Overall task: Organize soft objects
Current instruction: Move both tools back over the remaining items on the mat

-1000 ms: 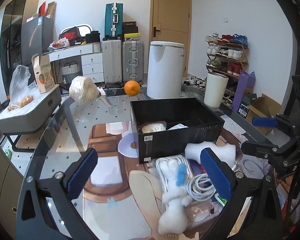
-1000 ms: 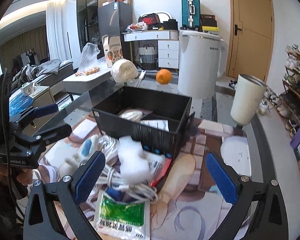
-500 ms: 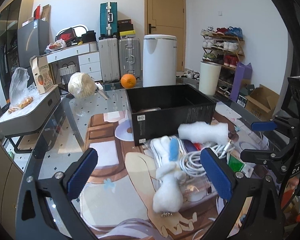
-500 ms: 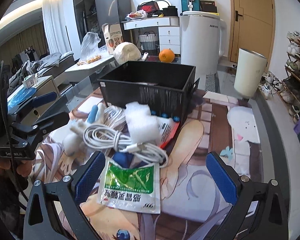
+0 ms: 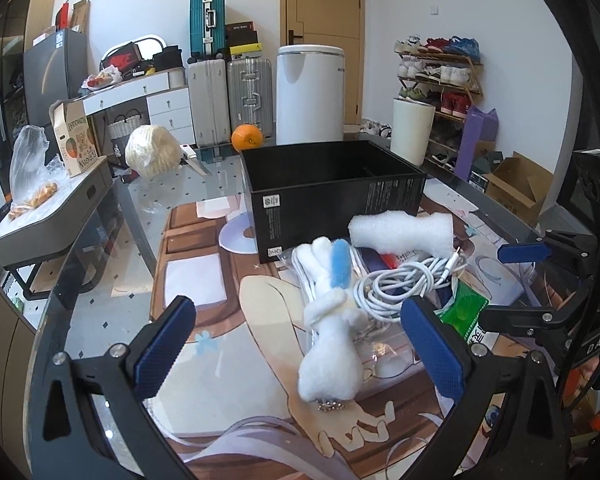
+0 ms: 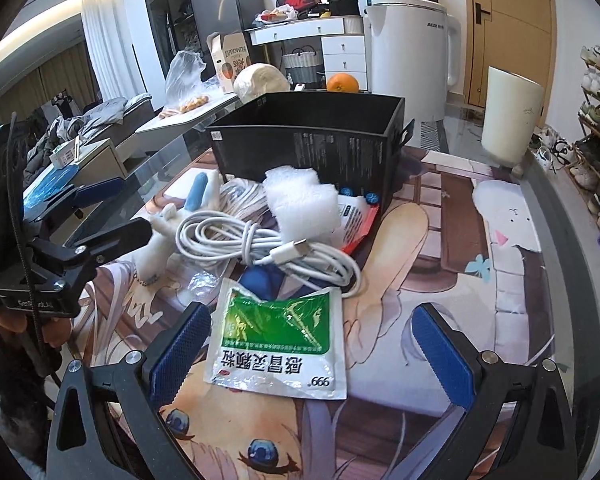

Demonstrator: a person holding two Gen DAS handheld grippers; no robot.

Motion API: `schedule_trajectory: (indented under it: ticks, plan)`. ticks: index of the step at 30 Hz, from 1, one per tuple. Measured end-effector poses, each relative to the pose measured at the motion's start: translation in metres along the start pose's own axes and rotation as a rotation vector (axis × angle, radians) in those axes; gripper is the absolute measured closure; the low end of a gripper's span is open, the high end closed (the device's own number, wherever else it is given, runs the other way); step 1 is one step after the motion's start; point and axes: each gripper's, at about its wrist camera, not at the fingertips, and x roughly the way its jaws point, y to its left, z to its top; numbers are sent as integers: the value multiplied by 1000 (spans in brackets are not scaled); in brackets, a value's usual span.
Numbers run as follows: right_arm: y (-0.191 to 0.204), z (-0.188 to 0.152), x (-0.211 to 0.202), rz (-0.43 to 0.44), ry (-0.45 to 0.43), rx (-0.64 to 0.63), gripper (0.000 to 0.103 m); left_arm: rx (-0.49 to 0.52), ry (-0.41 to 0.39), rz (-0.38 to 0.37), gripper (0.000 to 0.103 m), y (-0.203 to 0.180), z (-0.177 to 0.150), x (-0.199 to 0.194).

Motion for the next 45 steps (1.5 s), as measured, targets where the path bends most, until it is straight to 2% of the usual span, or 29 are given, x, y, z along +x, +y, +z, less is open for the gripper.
schedule_trajectory:
  ticks: [20, 29, 39, 40, 45]
  plan:
    - [21, -8, 22, 31, 98, -37, 1, 34, 52, -17, 0, -6, -6, 7]
    - [27, -8, 30, -58, 120, -62, 1, 44, 66, -24, 0, -8, -8, 10]
    - [23, -7, 32, -83, 116, -66, 1, 29, 77, -33, 0, -4, -9, 13]
    - [23, -8, 32, -82, 110, -68, 2, 29, 77, -35, 0, -4, -9, 13]
    - [27, -10, 25, -59, 83, -92, 25, 31, 78, -38, 0, -3, -9, 14]
